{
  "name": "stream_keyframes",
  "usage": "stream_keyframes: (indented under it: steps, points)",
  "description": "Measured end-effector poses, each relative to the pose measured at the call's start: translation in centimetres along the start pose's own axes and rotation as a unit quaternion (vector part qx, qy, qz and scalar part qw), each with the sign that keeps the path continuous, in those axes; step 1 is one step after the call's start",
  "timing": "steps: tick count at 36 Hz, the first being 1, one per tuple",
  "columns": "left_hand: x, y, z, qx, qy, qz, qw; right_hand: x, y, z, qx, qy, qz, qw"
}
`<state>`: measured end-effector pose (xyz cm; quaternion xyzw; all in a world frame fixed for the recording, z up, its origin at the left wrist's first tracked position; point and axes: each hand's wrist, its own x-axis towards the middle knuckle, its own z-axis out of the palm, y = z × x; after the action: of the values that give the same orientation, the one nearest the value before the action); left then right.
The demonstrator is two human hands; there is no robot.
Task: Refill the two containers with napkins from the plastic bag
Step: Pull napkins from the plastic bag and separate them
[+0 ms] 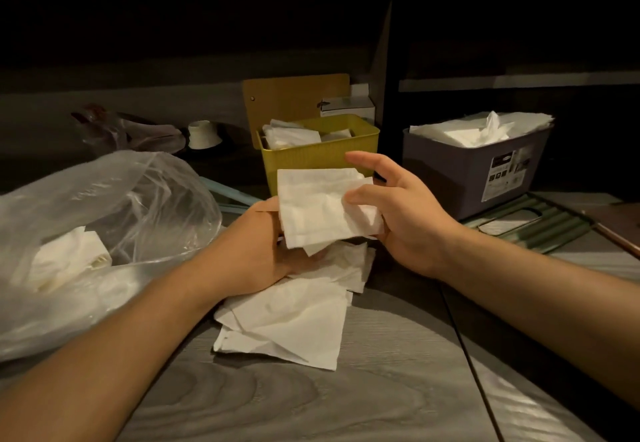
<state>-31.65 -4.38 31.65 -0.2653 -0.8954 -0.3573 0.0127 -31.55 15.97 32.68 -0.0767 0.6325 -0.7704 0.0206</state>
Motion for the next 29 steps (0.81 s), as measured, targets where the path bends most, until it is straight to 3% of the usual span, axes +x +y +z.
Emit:
stream_keyframes:
  steps: [5, 8, 10, 12, 16, 19, 21, 25, 29]
  points:
    - [0.1, 0.0, -0.2, 0.067, -0.007, -0.05, 0.996, -0.3, -0.4, -0.2, 0.041, -0.022, 0.025, 0.999]
    - [-0.4, 0.2, -0.1, 0.075, 0.014, -0.003, 0.997, -0.6, -1.0, -0.3, 0.094, -0.082, 0.027, 0.992]
    - [-0.6, 0.0, -0.1, -0.048, 0.06, 0.044, 0.996, -0.8, -1.1, -0.1, 0.092, -0.114, 0.027, 0.989]
    - [-0.3, -0.7, -0.4, -0.186, 0.086, 0.019, 0.979, -0.8, -0.6, 0.3, 0.048, -0.105, 0.029, 0.993]
    - [0.0, -0.5, -0.5, -0.205, 0.109, -0.095, 0.968, -0.4, 0.8, 0.7, -0.037, -0.024, 0.001, 0.999]
    - [-0.1, 0.5, -0.6, -0.337, 0.123, -0.147, 0.922, -0.3, 1.1, 0.7, -0.112, 0.004, -0.05, 0.992]
    - [-0.2, 0.8, -0.7, -0.402, 0.099, -0.14, 0.9, -0.2, 1.2, 0.7, -0.149, 0.015, -0.078, 0.986]
    - [-0.6, 0.7, -0.3, -0.264, 0.08, -0.077, 0.958, -0.3, 1.5, 0.7, -0.158, 0.019, -0.097, 0.982]
    - [-0.8, 0.6, -0.2, -0.186, 0.119, -0.021, 0.975, -0.5, 1.1, 0.6, -0.238, -0.008, -0.149, 0.96]
